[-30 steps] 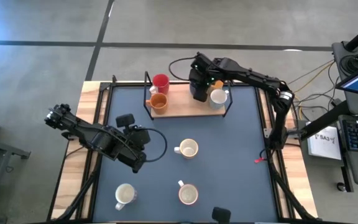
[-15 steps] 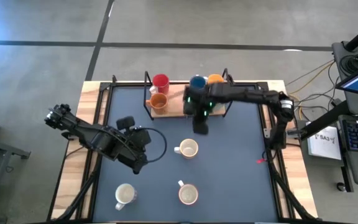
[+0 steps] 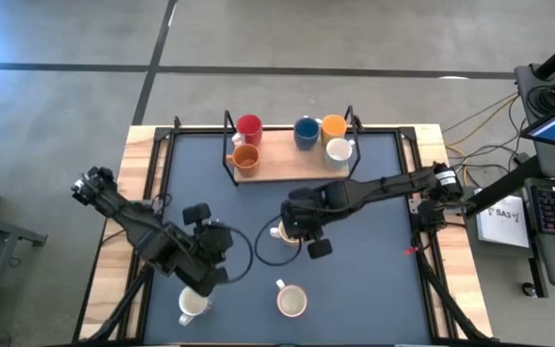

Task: Place coffee mugs
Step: Put the white cup on the shelf

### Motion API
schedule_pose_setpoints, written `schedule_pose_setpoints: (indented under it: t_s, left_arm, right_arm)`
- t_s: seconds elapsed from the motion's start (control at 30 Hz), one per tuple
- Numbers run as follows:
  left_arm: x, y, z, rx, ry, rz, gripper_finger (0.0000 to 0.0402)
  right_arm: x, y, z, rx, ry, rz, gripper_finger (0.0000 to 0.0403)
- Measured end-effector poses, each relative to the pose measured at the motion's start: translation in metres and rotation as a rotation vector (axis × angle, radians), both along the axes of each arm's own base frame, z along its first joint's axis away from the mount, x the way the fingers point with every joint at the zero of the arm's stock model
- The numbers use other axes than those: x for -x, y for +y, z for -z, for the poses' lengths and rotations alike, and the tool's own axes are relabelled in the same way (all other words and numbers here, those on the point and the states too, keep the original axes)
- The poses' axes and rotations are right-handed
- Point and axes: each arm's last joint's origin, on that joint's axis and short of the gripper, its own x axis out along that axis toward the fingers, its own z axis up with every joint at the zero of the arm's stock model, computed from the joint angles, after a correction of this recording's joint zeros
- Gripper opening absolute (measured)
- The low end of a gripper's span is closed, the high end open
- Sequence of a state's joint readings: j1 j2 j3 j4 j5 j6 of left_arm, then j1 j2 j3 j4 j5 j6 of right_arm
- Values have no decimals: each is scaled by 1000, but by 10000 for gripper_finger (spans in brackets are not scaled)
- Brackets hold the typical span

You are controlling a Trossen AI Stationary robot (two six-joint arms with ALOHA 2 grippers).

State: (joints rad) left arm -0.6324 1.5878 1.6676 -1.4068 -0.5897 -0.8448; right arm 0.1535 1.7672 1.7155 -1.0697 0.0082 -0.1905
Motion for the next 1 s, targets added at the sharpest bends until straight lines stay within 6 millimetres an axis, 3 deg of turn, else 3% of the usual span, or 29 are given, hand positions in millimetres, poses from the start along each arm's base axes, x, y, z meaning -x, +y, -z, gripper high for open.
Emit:
schedule_pose_setpoints:
  t_s: [0.27,0.8,1.0]
  left_arm:
    - [5,-26,12,-24,9,43,113]
    - [5,-26,12,-34,3,48,113]
    - [5,-26,12,-35,3,48,113]
  right_arm:
    - [5,16,25,3,37,-55,91]
    - [-3,22,46,88,45,-220,90]
    - [-6,23,56,95,73,-238,67]
